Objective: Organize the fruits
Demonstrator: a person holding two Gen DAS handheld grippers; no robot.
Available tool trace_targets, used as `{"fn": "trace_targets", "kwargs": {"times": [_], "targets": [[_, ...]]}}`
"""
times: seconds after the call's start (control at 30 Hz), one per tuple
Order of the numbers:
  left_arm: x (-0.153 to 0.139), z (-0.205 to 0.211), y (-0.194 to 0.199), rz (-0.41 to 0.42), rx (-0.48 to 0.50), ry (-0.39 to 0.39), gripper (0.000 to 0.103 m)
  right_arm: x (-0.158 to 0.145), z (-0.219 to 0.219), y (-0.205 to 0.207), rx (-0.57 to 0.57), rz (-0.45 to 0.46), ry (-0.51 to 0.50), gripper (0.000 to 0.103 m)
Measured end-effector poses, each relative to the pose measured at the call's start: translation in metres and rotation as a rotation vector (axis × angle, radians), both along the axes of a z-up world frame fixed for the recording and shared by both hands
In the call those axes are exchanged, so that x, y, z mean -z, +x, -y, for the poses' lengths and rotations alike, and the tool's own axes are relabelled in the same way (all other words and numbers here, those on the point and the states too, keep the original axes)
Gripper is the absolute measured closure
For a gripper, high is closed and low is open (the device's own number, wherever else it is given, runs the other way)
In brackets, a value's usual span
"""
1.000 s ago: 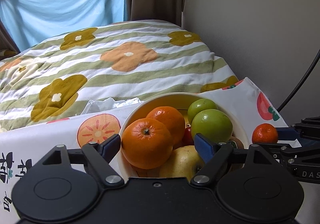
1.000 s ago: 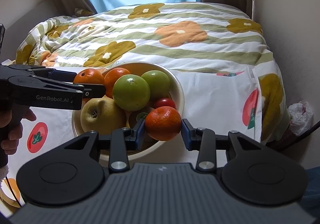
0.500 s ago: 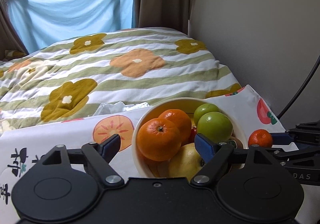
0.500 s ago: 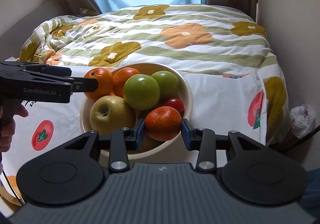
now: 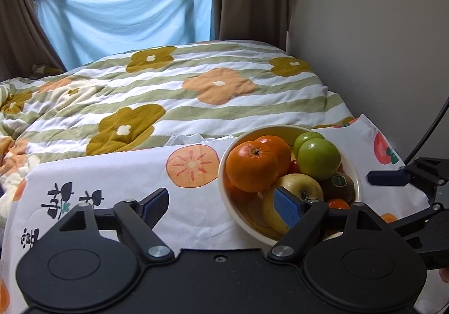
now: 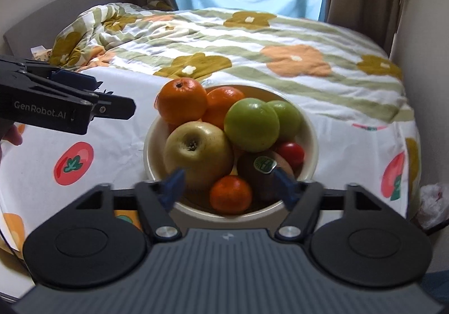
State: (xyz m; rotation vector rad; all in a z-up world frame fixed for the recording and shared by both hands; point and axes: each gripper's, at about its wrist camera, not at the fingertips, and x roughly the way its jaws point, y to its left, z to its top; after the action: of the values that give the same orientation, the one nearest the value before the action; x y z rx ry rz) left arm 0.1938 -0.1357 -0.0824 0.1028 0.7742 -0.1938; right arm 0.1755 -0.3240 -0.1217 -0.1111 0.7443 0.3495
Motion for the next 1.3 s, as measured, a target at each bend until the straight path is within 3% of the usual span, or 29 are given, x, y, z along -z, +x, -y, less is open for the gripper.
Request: {"fn": "trace_targets", "kwargs": {"times": [0.2,0.5,0.7,0.93,1.07,1.3], "targets": [[-0.013,-0.004,-0.021,0.057,-0.041,0.007,0.017,-0.01,0.005,-0.007,0.011,0.002,0.017,0.005],[-0.048,-0.03,-0.064,0.122,-0.061,-0.026,0.016,-0.058,-0.008,-0.042,0.082,0.07,0.056,0.005],[-0.087,-0.058,-0.11,0.213,-0.083,0.0,0.009,-0.102,-0.021,-0.078,0.181,0.074,0.126,0.0],[-0.116,-0.088,-0.151,0.278,-0.124,0.011,0.0,-0.144,-0.046,-0.123,0.307,0.147,0.091,0.0],[-0.118,-0.098,-0.166,0.284,-0.167,0.028,0.0,-0.154,-0.06,-0.141,0.356,0.157,0.056,0.0],[-0.113,-0.108,-0.184,0.274,-0.157,0.028,0.0,-0.147,-0.076,-0.163,0.401,0.125,0.028,0.0]]}}
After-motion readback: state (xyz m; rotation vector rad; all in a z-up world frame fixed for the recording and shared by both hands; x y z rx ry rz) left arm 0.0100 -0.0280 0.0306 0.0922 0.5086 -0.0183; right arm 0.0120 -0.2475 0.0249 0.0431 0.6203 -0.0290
